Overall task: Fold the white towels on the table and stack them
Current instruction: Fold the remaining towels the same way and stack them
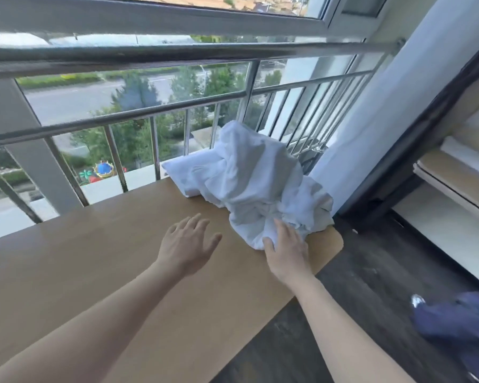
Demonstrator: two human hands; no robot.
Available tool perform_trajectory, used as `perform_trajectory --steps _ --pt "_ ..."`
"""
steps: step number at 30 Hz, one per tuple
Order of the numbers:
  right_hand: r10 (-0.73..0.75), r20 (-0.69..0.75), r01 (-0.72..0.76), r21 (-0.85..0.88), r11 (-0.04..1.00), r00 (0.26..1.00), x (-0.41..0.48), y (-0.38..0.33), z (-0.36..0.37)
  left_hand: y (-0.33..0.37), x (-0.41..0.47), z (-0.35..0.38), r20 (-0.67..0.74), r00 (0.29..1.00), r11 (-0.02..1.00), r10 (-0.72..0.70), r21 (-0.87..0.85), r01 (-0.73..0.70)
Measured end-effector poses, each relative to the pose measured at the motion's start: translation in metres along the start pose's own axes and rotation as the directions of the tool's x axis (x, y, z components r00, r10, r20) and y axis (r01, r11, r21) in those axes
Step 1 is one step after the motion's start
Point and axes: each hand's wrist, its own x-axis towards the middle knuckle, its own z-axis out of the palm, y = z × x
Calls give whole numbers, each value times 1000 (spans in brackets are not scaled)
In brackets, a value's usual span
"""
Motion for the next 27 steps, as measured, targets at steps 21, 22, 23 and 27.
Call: perform_trajectory --steps 21,22,23,27 --pt "224 160 -223 -24 975 961 290 115 -27 189 260 42 -202 931 951 -305 -4 310" --pt "235 179 -237 -10 971 955 299 113 -24 187 264 46 -244 921 949 -304 13 316" --pt "242 192 -246 -3 969 951 306 111 -20 184 267 48 -276 915 950 -293 21 311" --pt "220 156 -222 0 975 963 313 107 0 168 268 58 -390 894 972 -219 -10 233"
